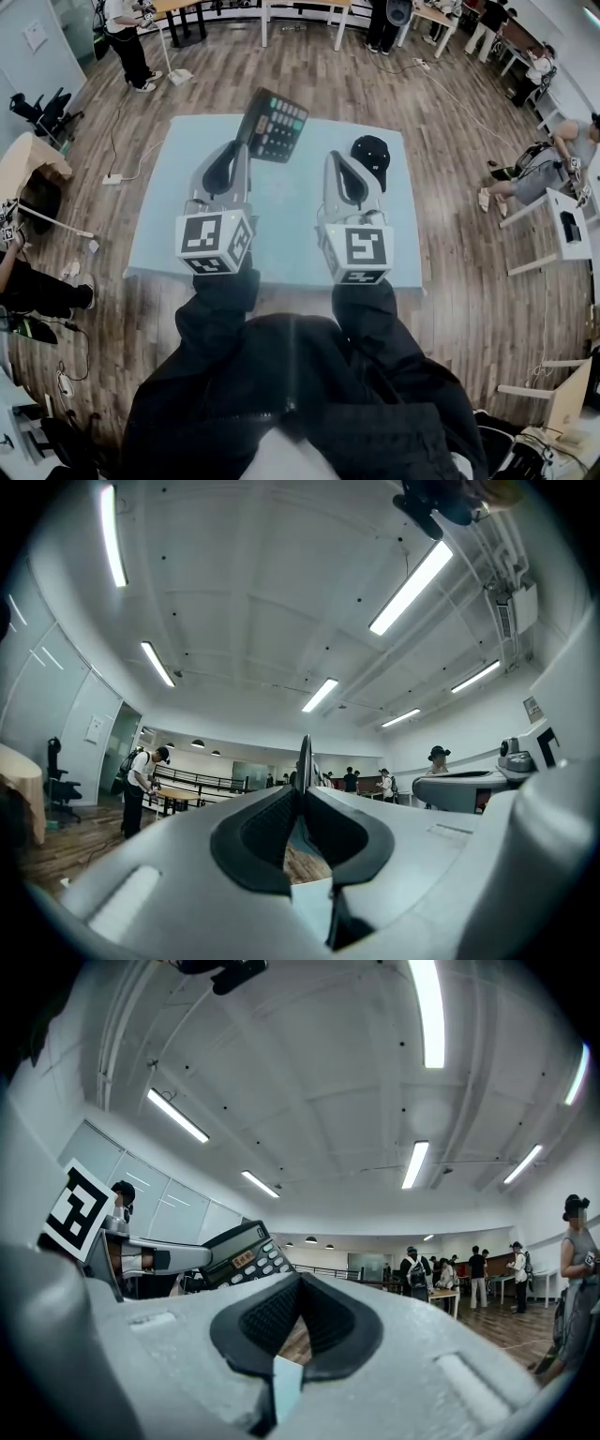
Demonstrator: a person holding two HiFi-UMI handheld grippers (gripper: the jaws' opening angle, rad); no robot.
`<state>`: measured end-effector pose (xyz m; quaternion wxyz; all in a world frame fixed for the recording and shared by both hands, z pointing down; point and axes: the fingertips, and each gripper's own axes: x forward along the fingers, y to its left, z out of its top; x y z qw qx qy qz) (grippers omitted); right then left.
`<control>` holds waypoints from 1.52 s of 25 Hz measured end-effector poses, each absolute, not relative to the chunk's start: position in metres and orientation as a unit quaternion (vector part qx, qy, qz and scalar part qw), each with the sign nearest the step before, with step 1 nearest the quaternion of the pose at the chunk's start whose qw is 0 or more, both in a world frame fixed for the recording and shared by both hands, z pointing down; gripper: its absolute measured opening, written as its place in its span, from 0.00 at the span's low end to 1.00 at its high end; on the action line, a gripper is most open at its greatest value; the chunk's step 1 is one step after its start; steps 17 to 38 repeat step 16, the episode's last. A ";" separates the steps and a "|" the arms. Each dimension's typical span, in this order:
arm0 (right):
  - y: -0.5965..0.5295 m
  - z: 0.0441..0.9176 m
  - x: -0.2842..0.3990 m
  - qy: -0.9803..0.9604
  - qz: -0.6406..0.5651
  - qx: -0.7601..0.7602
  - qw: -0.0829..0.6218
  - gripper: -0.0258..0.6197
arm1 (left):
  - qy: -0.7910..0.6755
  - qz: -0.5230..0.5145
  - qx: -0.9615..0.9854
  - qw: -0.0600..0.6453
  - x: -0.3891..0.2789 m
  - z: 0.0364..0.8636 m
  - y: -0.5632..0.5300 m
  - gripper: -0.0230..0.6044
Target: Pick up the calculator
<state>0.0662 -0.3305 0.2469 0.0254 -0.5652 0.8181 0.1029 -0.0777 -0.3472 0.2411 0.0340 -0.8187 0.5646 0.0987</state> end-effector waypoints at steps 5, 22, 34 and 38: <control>-0.324 0.252 0.065 0.820 0.098 -0.563 0.024 0.04 | 0.561 0.096 -0.822 0.034 -0.076 0.243 -0.341 0.11; -0.325 0.257 0.060 0.819 0.093 -0.566 0.018 0.04 | 0.555 0.093 -0.826 0.026 -0.077 0.249 -0.345 0.11; -0.325 0.257 0.060 0.819 0.093 -0.566 0.018 0.04 | 0.555 0.093 -0.826 0.026 -0.077 0.249 -0.345 0.11; -0.325 0.257 0.060 0.819 0.093 -0.566 0.018 0.04 | 0.555 0.093 -0.826 0.026 -0.077 0.249 -0.345 0.11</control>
